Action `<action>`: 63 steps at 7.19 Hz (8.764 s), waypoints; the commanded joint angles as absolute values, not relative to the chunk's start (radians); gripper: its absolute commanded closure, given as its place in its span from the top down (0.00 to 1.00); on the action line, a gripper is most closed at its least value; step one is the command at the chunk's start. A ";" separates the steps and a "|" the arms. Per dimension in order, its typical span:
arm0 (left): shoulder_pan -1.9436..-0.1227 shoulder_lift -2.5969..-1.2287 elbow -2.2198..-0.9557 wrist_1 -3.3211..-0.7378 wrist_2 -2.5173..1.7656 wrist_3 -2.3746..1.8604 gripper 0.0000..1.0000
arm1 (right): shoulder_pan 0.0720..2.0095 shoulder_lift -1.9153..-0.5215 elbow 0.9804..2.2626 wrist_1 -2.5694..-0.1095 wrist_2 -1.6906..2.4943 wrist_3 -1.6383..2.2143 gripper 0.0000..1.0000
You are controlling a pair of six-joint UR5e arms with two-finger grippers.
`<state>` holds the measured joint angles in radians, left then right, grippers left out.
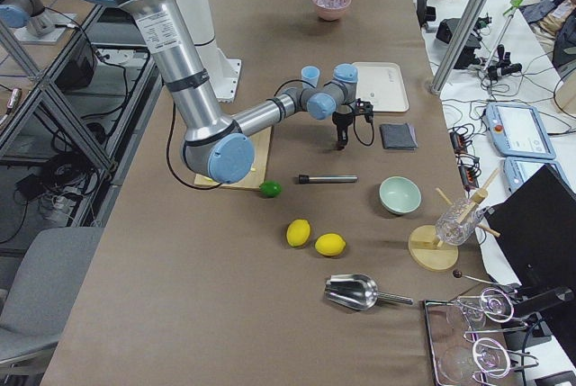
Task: Mash ice and strawberries in cup
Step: 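Close the right gripper on the strawberry and lift it, then carry the strawberry with the right gripper to the blue cup and drop it in, then move the right gripper back toward the steel rod pestle, then grasp the top of the steel pestle with the right gripper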
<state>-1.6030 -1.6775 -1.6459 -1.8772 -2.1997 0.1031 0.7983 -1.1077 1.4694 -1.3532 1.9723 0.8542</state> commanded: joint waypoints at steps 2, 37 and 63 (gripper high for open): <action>-1.603 -1.674 -1.646 -1.898 -2.201 0.100 0.97 | 0.848 -1.094 1.517 -1.358 1.980 0.844 0.00; -1.598 -1.638 -1.626 -1.947 -2.207 0.107 0.97 | 1.060 -1.068 1.634 -1.560 2.132 0.539 1.00; -1.606 -1.539 -1.683 -2.108 -2.210 0.103 0.97 | 1.097 -1.068 1.468 -1.402 2.145 0.497 0.00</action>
